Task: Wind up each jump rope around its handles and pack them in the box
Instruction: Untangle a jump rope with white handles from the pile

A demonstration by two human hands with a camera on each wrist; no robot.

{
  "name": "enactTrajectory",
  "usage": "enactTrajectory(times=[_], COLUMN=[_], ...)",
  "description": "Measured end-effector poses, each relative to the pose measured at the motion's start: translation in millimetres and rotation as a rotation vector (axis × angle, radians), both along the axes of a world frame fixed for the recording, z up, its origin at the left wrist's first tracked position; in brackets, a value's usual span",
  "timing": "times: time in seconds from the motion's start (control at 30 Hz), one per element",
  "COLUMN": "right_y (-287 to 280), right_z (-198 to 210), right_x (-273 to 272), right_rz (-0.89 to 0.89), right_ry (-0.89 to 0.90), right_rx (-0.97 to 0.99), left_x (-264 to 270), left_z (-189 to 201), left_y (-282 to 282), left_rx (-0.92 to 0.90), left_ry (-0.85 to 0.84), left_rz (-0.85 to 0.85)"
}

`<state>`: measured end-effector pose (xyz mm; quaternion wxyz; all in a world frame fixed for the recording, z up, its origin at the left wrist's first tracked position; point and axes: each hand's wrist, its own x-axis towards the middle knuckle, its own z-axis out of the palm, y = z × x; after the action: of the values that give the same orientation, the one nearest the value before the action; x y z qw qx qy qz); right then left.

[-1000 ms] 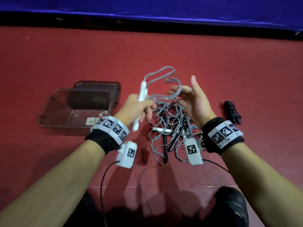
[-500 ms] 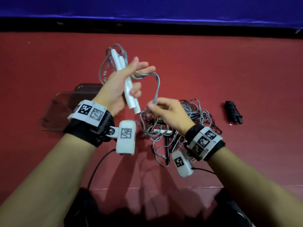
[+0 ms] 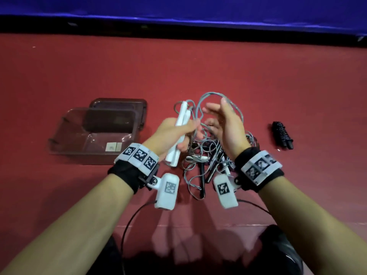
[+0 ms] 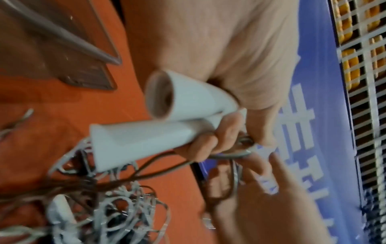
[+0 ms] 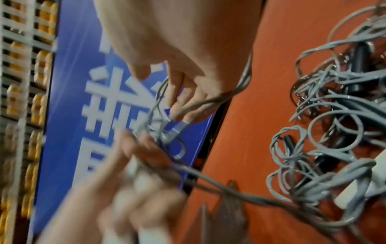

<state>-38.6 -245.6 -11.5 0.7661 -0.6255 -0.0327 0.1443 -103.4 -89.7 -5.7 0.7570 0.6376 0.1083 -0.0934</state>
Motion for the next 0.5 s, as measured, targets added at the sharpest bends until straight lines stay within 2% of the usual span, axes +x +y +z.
enactTrajectory(times=[0.03, 0.1, 0.13, 0.17, 0.27, 0.3, 0.37, 0.43, 0.5], right_y=[1.7, 3.0, 4.3, 5.4, 10.1, 11.7, 10.3, 9.2, 7.9], right_z=[-8.3, -23.6, -31.8, -37.8, -51.2, -52.4, -43.5, -29.3, -16.8], right_x=[-5.1, -19.6, -25.4, -30.3, -31.4, -30.1, -27.8, -26.4, -21.6], right_rz=[0.005, -0.037, -0.075, -0.131, -0.230, -0.174, 0.078, 0.276, 0.258], right_ry=[-0.135, -0.549, -0.702, -0.767, -0.635, -0.549, -0.349, -0.218, -0.121], right_rx=[-0.144, -0.498, -0.580, -0.585, -0.524, -0.501, -0.385, -0.301, -0.171], left_x=[3.8, 10.8, 13.0, 14.1, 13.7, 13.4, 14.2, 16.9, 19.4], left_z=[7.6, 19.0, 22.6, 25.9, 33.3, 36.3, 38.6, 31.8, 18.0], left_y=[-1.6, -1.1, -0.1, 0.5, 0.1, -0.3, 1.0, 11.1, 26.6], left_rx=[-0.056, -0.172, -0.239, -0.310, -0.509, -0.543, -0.544, -0.393, 0.013], left_ry=[-0.008, -0.003, 0.010, 0.022, 0.021, 0.018, 0.016, 0.003, -0.018], left_rz=[0.075, 0.197, 0.219, 0.209, 0.142, 0.138, 0.144, 0.209, 0.345])
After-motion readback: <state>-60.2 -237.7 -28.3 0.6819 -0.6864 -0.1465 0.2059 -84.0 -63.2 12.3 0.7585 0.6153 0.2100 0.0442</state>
